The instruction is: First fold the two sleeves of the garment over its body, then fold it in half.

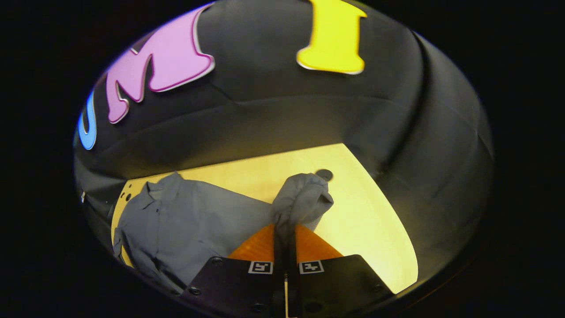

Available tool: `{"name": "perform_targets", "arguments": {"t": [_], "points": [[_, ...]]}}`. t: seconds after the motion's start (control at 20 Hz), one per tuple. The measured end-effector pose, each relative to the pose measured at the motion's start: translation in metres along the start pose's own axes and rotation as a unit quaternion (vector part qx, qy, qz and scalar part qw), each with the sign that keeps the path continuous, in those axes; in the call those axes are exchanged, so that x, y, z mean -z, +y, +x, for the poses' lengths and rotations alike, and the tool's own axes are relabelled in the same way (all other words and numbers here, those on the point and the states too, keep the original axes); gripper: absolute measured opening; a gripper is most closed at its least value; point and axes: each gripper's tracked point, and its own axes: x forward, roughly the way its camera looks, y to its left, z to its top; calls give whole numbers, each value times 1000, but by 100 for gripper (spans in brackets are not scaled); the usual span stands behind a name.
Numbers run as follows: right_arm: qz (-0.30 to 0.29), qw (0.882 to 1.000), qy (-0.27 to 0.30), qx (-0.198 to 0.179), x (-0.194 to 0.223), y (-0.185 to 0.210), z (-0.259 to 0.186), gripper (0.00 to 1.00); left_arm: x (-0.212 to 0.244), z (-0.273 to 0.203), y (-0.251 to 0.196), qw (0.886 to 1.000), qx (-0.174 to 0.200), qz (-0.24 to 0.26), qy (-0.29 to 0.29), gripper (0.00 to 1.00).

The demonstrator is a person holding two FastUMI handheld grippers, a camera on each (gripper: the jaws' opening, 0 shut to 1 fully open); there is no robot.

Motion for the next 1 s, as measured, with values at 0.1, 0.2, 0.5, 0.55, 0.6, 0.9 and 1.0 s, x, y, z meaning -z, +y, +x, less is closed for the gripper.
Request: {"name": "perform_targets", "arguments": {"t": [0.1,0.2,0.5,0.55,0.6,0.9,1.0], "points": [[-22,999,-10,-25,-18,42,-2,7,8,-2,15,1000,-7,-7,12,98],[-44,998,-17,-47,-33,78,-5,7,12,-3,32,1000,-14,-17,16,98],[-100,986,-25,-130,-51,219,-7,7,23,-12,77,998,-47,-39,19,98],[-109,983,-21,-147,-45,247,-9,7,26,-14,84,998,-51,-44,22,98],[-120,979,-16,-165,-36,275,-13,7,30,-16,92,997,-56,-47,24,98],[-184,955,26,-232,26,417,-12,7,48,-27,149,989,-114,-90,29,98],[-194,949,40,-244,46,456,-14,7,57,-36,169,984,-139,-107,32,98]]}}
